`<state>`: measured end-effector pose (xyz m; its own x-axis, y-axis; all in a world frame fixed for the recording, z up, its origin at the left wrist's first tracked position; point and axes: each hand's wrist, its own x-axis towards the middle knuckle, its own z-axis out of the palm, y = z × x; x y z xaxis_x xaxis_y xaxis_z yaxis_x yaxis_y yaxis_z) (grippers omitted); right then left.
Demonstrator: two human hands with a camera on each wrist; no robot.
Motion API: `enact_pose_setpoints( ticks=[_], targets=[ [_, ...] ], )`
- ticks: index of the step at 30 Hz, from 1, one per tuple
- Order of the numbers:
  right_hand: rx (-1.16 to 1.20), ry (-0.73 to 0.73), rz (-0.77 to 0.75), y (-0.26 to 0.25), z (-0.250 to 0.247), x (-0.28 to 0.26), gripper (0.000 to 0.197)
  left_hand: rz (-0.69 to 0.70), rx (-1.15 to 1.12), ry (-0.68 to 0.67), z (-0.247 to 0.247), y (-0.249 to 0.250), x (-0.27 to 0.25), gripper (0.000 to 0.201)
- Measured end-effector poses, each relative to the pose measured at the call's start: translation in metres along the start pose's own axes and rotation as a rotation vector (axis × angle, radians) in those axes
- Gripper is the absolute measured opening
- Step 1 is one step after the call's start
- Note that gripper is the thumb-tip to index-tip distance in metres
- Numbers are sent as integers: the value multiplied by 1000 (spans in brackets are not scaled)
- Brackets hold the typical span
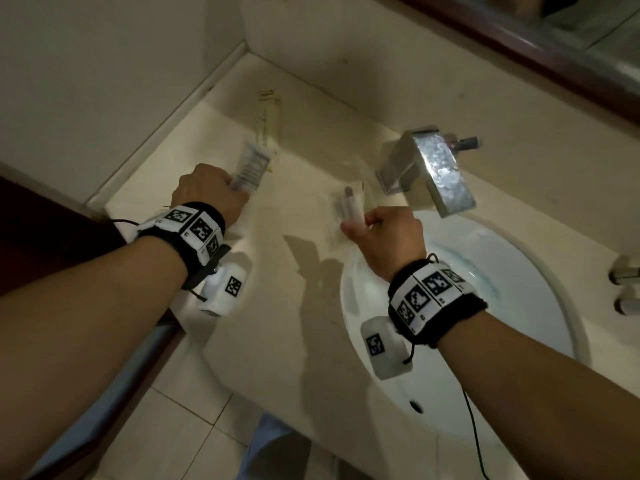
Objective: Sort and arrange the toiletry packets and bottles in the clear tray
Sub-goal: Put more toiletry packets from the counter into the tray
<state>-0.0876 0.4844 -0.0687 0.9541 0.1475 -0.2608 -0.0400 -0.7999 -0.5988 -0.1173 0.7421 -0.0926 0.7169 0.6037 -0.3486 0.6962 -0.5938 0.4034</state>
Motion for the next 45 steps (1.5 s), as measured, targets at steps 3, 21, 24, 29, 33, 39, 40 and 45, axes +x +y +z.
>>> enact_pose_setpoints(
  ticks=[3, 21, 24, 29, 33, 39, 40, 45],
  targets=[
    [31, 41, -16, 10, -19, -7, 37, 78, -48, 17, 0, 25, -20, 27],
    [272, 503, 173, 181, -190, -118, 32, 632, -340, -92, 84, 251, -219, 19],
    [303, 596, 240, 230, -223, -149, 32, 707, -349, -165, 121, 286, -267, 23],
    [363, 729, 361, 310, -271, -204, 27, 817, -320, -315, 179, 338, -352, 27],
    [334, 855, 476, 374, -299, -249, 35, 876, -247, -456, 235, 372, -417, 32],
    [309, 982, 649, 458, -323, -311, 44, 927, -150, -663, 315, 406, -512, 36],
    [299, 988, 673, 469, -324, -320, 46, 916, -135, -697, 328, 410, -524, 35],
    [272, 998, 737, 506, -329, -352, 47, 837, -8, -786, 381, 424, -566, 34]
  ],
)
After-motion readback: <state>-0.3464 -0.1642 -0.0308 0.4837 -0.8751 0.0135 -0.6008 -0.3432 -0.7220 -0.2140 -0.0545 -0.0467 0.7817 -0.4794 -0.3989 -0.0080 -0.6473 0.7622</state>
